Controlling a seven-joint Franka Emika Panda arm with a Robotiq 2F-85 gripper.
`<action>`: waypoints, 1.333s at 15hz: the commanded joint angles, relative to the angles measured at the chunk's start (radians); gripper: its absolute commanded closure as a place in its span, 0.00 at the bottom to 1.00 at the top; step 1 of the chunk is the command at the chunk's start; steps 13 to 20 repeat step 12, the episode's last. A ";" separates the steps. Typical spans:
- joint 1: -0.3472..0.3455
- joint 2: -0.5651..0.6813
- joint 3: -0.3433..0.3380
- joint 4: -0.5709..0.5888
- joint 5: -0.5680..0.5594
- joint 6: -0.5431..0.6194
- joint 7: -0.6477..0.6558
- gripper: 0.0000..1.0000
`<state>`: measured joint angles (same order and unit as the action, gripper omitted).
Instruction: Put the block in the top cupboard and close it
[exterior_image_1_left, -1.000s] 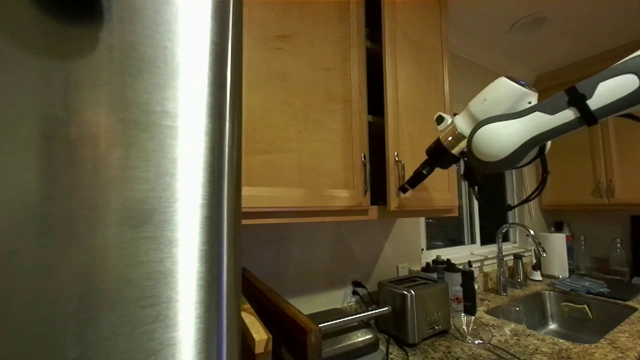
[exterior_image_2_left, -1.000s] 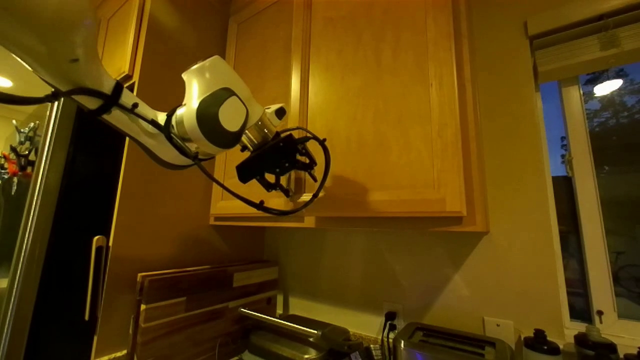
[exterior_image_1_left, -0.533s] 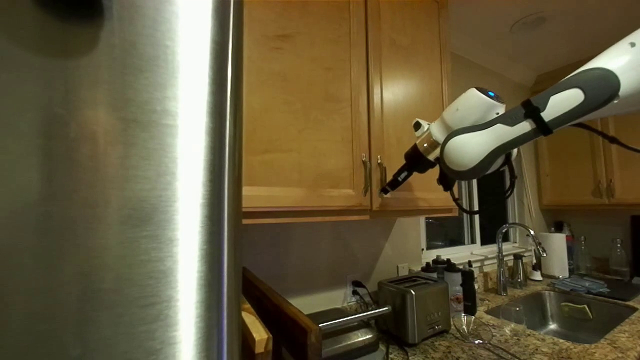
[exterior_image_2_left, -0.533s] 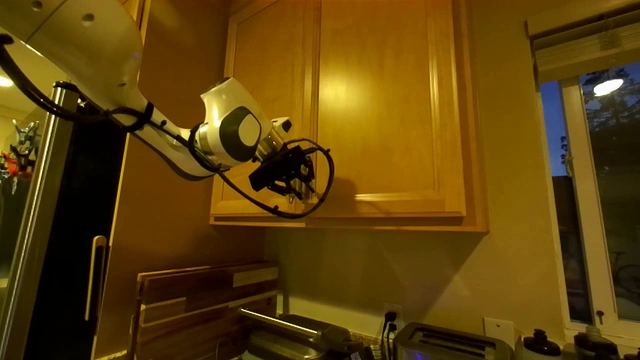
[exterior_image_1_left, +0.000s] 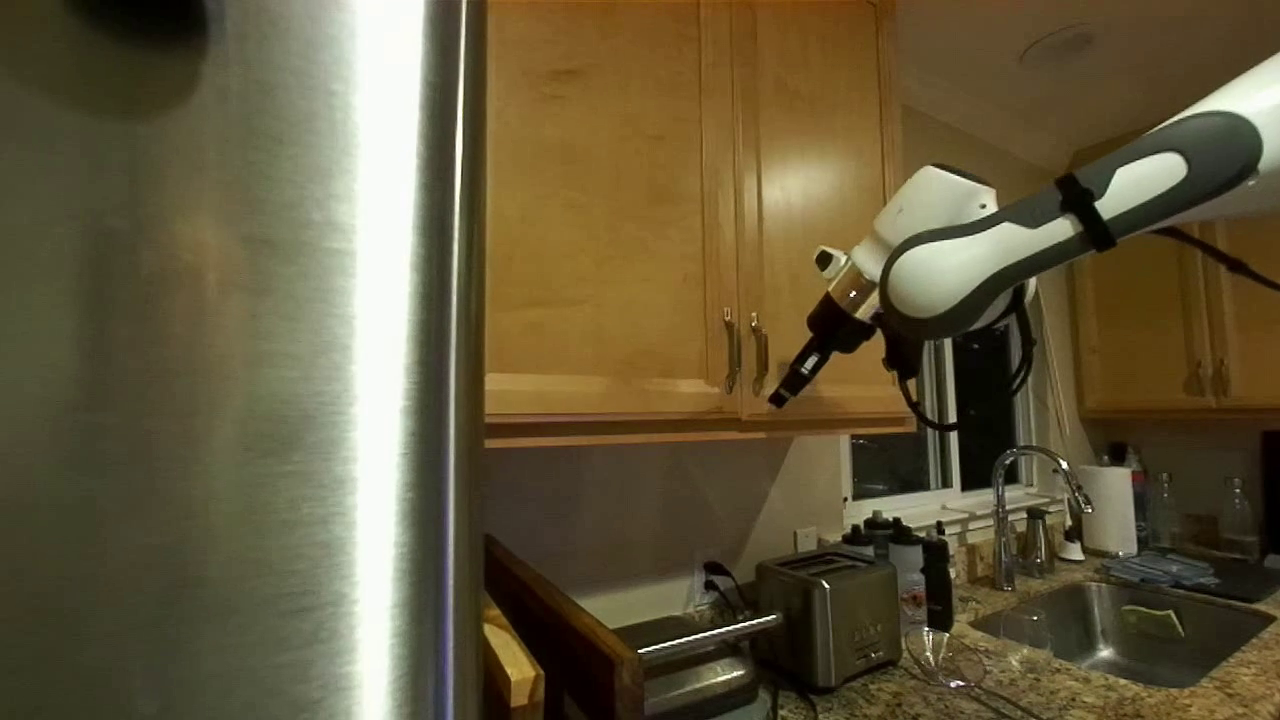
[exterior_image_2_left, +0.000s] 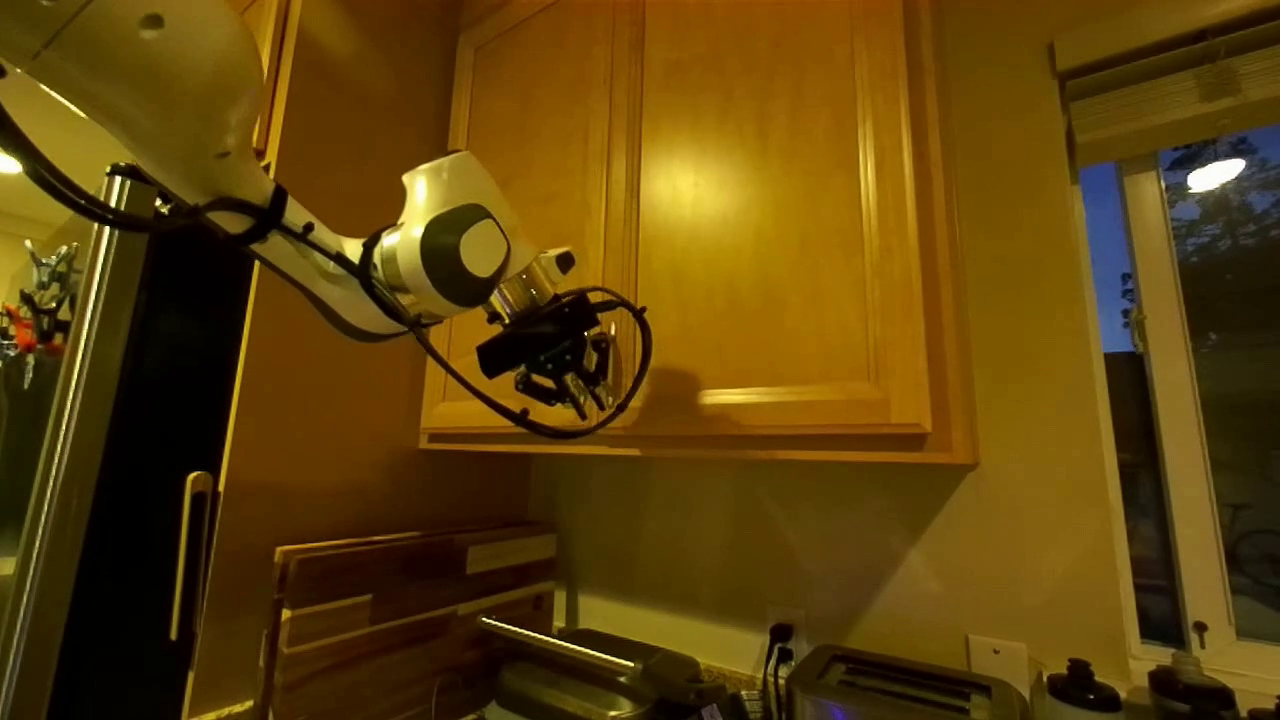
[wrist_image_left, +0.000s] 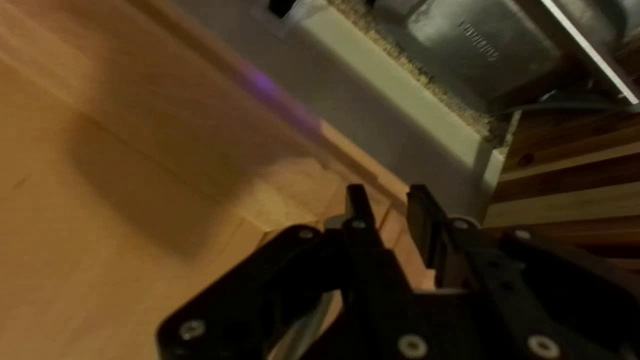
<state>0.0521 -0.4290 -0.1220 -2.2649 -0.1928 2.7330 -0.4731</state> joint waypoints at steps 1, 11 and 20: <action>0.104 -0.156 -0.070 -0.069 0.139 -0.252 -0.117 0.43; 0.031 -0.162 -0.067 -0.020 0.181 -0.688 -0.101 0.04; 0.031 -0.160 -0.067 -0.020 0.181 -0.688 -0.101 0.00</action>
